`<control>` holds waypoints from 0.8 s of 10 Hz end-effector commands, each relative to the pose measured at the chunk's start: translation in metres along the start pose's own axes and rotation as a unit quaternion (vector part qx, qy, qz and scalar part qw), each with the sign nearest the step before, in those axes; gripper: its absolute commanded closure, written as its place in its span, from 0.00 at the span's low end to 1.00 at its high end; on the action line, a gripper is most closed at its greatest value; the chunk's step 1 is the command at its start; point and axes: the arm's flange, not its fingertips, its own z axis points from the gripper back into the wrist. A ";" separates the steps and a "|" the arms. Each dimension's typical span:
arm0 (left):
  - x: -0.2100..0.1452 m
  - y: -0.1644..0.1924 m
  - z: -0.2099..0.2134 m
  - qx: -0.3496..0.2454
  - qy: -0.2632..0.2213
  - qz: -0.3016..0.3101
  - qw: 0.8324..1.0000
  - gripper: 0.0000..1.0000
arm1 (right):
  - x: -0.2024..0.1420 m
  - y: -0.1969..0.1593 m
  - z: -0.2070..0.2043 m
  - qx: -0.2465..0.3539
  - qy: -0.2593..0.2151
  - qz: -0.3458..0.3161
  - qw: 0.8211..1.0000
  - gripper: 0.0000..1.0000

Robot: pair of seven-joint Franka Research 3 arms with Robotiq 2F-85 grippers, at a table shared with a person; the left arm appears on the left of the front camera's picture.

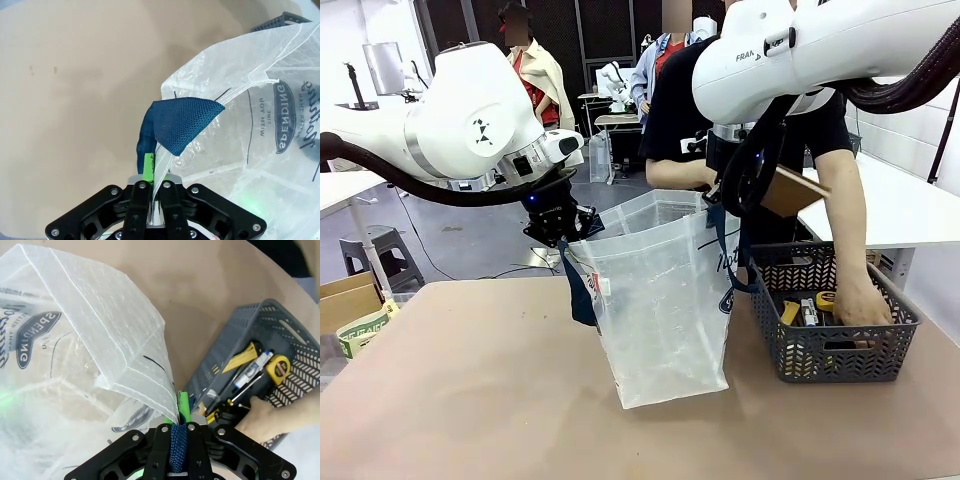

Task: Transfer purchased items from the store into the shopping bag.
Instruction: Move the Reusable shopping bag to the right side of the table.

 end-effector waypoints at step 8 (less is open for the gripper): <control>0.001 0.000 0.001 -0.002 -0.002 0.002 1.000 1.00 | -0.002 0.000 0.000 -0.001 -0.001 -0.009 1.000 1.00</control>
